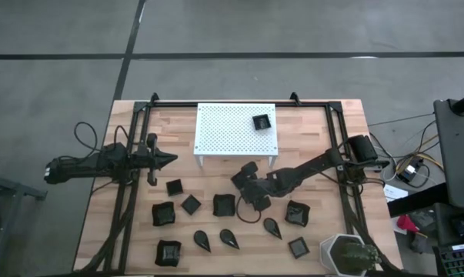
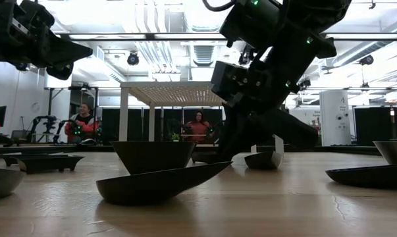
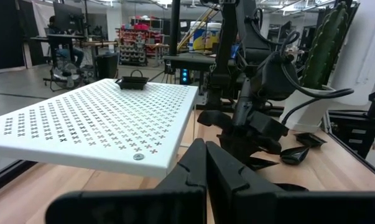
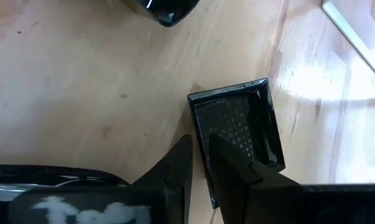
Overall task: Pick & Place Mini shaped plates
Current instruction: Stack the square plate on top of the square plate on the shelf
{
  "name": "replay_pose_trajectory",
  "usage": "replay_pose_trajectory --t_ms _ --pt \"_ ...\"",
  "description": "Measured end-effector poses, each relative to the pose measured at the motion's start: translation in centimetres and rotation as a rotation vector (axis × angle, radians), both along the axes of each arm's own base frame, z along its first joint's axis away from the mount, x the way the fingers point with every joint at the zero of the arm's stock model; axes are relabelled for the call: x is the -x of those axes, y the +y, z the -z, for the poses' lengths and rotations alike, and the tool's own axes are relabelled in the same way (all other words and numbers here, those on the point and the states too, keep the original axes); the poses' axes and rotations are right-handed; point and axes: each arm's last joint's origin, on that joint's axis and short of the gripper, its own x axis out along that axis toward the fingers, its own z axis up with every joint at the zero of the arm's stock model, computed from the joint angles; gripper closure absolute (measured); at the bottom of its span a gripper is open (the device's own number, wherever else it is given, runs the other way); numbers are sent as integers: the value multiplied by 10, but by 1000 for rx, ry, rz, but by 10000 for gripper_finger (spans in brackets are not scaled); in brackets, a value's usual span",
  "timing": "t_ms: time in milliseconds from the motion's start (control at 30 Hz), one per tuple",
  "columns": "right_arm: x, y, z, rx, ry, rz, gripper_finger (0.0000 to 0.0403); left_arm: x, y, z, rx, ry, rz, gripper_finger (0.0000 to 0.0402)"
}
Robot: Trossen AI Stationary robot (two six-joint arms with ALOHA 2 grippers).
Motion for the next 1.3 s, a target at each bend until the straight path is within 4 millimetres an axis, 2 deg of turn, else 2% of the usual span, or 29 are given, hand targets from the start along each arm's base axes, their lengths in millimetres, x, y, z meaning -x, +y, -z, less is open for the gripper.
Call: replay_pose_trajectory --t_ms 233,467,633,933,1133,1300 --pt "-1 -4 0 -21 -8 40 363 0 0 0 0 0 1 401" --pt "-2 -9 0 -75 -11 61 391 0 0 0 0 0 4 401" --pt "-3 -10 -1 -101 -21 101 394 0 0 0 0 0 3 401" --pt "-15 6 -22 -148 -60 127 395 0 0 0 0 0 2 401" --pt "-20 16 -38 -109 -52 130 395 0 0 0 0 0 -2 401" --pt "-22 18 -43 -120 -49 153 395 0 0 0 0 0 -1 401"
